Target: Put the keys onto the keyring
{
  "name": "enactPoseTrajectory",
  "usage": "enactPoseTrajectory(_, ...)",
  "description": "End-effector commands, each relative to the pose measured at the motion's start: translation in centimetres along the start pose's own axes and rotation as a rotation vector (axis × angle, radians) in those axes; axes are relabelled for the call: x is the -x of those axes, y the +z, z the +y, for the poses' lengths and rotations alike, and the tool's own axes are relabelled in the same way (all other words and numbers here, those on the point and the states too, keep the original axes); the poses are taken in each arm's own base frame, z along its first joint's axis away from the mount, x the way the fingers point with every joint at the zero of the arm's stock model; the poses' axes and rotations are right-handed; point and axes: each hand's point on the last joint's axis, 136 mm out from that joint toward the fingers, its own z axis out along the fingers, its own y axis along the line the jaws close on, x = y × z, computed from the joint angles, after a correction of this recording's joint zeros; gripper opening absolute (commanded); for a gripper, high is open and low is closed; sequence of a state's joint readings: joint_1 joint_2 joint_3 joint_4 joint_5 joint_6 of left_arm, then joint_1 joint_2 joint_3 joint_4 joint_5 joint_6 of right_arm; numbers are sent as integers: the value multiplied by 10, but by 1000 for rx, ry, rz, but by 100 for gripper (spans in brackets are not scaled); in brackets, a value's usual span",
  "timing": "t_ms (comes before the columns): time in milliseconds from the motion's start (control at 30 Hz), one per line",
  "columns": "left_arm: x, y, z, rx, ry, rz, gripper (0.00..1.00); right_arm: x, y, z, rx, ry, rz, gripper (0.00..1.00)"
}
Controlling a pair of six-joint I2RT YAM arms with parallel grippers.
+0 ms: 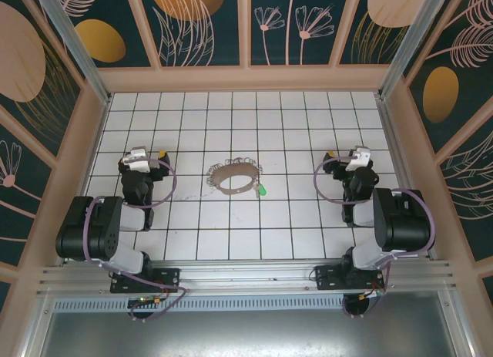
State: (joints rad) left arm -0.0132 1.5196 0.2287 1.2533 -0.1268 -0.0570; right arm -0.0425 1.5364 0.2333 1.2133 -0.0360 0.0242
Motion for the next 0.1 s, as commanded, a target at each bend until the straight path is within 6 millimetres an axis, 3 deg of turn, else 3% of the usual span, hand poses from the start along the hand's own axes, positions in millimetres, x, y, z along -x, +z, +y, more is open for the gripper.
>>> enactPoseTrajectory(0,6,5,-1,-6,-18,-14,99,7,3,2,15,-11,-21,99)
enactPoseTrajectory(67,6,4,-1,-7,-18,-17,99,7,2,3,17,-14,-24,99)
